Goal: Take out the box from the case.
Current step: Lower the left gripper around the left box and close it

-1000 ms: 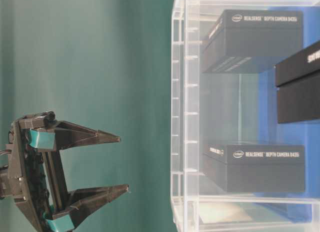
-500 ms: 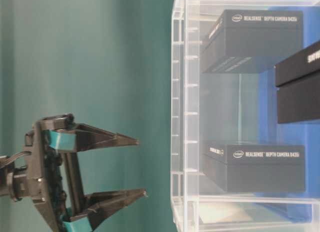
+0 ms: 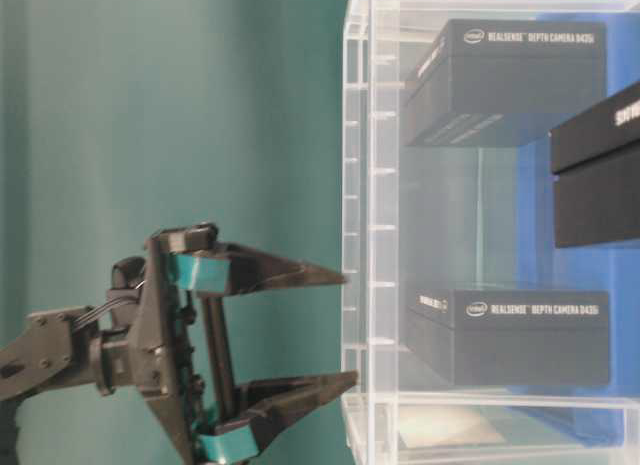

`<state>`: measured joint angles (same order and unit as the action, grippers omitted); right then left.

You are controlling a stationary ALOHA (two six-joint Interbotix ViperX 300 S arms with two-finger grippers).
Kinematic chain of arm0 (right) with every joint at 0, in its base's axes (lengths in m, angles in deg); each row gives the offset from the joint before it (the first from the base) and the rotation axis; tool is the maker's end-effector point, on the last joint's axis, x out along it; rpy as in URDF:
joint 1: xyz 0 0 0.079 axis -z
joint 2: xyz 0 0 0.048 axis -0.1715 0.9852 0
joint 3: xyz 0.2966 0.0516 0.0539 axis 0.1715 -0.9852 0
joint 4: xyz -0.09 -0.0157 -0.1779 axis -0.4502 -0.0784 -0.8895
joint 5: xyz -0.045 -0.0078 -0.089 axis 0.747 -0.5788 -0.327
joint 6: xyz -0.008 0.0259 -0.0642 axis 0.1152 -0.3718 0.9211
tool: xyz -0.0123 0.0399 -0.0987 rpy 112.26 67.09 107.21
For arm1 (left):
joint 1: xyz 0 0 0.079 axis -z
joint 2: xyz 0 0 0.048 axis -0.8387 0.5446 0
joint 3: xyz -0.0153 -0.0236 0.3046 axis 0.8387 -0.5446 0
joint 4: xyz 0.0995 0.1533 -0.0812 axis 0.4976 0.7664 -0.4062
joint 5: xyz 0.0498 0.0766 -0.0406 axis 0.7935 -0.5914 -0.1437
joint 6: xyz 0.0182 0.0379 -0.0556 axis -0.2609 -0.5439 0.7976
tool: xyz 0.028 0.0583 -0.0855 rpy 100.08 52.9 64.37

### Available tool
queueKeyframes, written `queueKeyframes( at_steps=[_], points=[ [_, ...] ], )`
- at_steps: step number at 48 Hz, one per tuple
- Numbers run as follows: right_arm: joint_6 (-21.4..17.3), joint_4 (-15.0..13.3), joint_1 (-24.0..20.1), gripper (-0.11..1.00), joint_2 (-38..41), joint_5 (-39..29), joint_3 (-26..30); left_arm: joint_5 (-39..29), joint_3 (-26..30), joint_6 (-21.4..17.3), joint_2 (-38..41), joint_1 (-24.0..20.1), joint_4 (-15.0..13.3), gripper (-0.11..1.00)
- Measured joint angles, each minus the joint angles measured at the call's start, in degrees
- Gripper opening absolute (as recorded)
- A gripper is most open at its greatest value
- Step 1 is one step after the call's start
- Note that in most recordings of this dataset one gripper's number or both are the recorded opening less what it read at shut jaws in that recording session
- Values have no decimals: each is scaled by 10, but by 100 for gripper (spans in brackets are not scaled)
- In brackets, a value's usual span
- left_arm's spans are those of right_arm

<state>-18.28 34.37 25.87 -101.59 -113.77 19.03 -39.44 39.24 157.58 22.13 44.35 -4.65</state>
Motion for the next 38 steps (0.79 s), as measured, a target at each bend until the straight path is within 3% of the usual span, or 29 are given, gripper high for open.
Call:
queueKeyframes(
  at_steps=[38],
  points=[
    [0, 0, 0, 90, 0, 2, -3, 69, -51, 5, 47, -18, 7, 92]
  ],
)
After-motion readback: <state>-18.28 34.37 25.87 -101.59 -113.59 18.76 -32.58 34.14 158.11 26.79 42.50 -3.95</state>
